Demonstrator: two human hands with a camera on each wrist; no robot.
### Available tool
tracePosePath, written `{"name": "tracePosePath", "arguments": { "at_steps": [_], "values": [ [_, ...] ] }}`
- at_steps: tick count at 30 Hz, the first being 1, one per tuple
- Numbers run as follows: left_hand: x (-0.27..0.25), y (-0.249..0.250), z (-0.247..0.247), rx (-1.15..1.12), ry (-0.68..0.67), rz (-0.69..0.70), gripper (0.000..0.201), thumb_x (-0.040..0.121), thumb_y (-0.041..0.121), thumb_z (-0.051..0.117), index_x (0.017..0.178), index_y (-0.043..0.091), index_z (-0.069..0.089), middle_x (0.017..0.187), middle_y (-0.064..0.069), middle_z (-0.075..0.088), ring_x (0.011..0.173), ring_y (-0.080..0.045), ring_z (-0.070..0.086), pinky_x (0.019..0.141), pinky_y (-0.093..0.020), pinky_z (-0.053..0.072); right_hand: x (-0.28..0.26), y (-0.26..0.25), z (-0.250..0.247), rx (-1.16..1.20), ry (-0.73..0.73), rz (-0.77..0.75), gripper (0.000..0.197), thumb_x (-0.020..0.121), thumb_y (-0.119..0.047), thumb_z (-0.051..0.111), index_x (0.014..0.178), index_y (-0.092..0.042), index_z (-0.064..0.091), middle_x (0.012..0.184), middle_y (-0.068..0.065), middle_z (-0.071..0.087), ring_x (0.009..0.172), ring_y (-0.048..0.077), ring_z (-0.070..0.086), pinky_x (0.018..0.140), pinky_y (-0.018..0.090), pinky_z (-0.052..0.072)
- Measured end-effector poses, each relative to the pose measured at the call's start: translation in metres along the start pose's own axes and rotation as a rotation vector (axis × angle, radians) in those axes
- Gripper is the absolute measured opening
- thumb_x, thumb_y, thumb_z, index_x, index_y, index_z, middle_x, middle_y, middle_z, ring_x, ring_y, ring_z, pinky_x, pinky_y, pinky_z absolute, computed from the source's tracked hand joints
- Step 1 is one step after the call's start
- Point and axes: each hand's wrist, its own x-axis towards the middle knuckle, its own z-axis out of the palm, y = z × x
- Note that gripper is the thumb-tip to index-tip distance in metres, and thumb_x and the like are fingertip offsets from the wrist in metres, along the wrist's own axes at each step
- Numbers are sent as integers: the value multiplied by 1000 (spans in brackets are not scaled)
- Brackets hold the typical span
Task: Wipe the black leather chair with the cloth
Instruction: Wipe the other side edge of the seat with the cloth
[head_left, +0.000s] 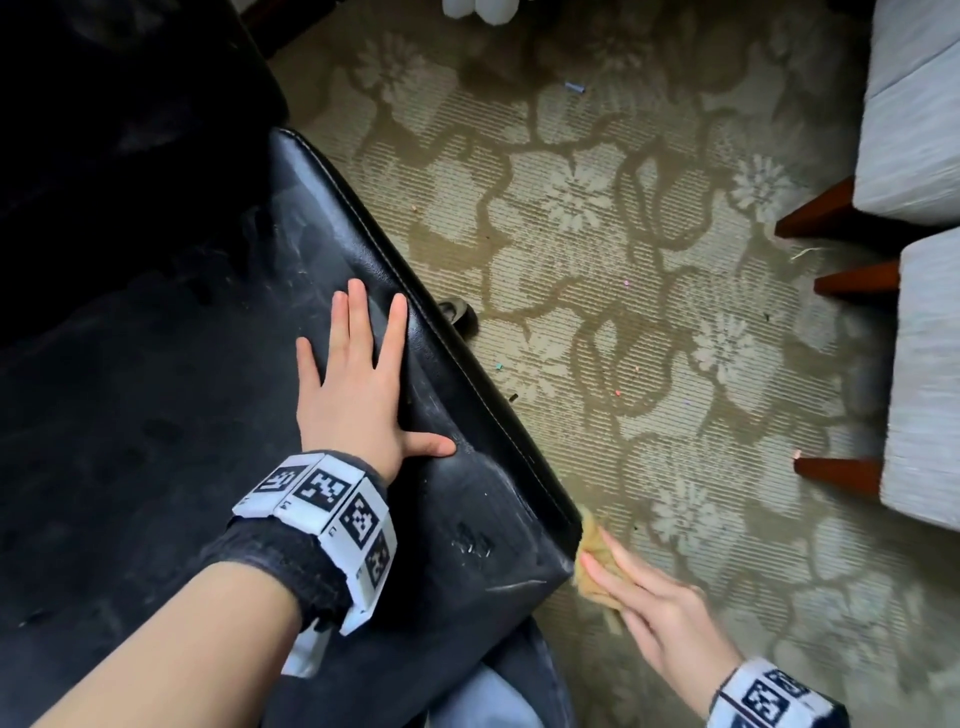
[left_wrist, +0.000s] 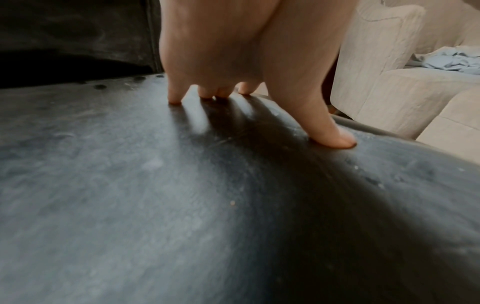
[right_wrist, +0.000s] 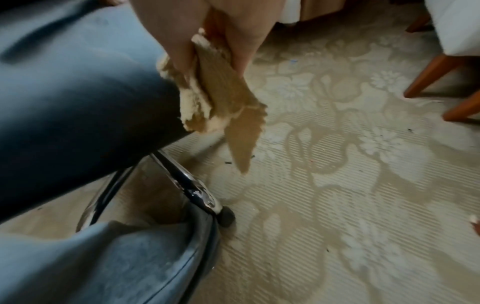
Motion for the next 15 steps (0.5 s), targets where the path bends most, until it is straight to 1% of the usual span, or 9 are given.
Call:
{"name": "tracePosePath", "arguments": {
  "at_steps": [2,3,4,5,6,7,9,10,15],
  "values": [
    [-1,1,1,-2,11,11,136,53,70,67,143,25,-24,151,-9,-31,140,-20,-26,115,-50,0,2,-5,-10,93,95,124,81,65,13,74,128,-31,48,140,-9,35,109,16,63,101,7,33],
    [0,0,1,-5,21,12,136,52,70,68,143,25,-23,151,-9,-30,140,-20,-25,114,-50,0,15,-14,-18,125,172,150,72,66,15,72,125,-21,51,136,-4,39,99,1,66,97,-1,30],
    [0,0,1,-8,33,12,136,52,70,68,143,25,-22,151,-9,-29,140,-20,-25,114,-50,1,33,-23,-22,135,238,127,67,67,16,71,124,-15,52,134,0,41,93,-14,62,94,-3,30],
    [0,-1,2,-9,40,13,136,51,70,68,144,25,-21,152,-9,-28,140,-20,-24,114,-50,0,49,-33,-21,138,277,76,65,68,14,71,124,-13,51,134,2,42,99,-15,59,97,2,30],
    [0,-1,1,-11,43,13,137,50,70,68,144,25,-20,152,-9,-27,140,-20,-24,114,-50,0,65,-43,-18,147,284,25,64,70,12,69,125,-14,49,136,3,42,113,-4,55,104,9,27],
    [0,0,1,-12,43,13,137,49,71,68,144,26,-20,152,-9,-27,140,-20,-24,114,-49,0,74,-50,-12,152,282,-11,63,72,10,67,127,-16,47,137,3,42,128,2,43,110,13,20],
    [0,-1,1,-14,49,12,137,49,71,68,144,26,-20,152,-8,-27,140,-19,-24,115,-49,0,77,-50,0,155,305,-41,64,73,8,62,129,-15,44,139,2,40,136,-12,15,112,7,10],
    [0,-2,2,-15,52,13,137,49,70,69,144,26,-20,152,-8,-27,140,-19,-24,115,-49,0,69,-46,4,156,305,-33,67,72,10,63,131,-16,43,139,2,39,135,-17,11,111,6,9],
    [-3,0,5,-10,52,29,137,49,69,69,144,26,-20,152,-8,-27,140,-19,-24,115,-49,1,6,-22,9,114,160,66,104,64,15,75,133,-50,34,132,-2,42,129,-6,27,106,3,20]
  ]
}}
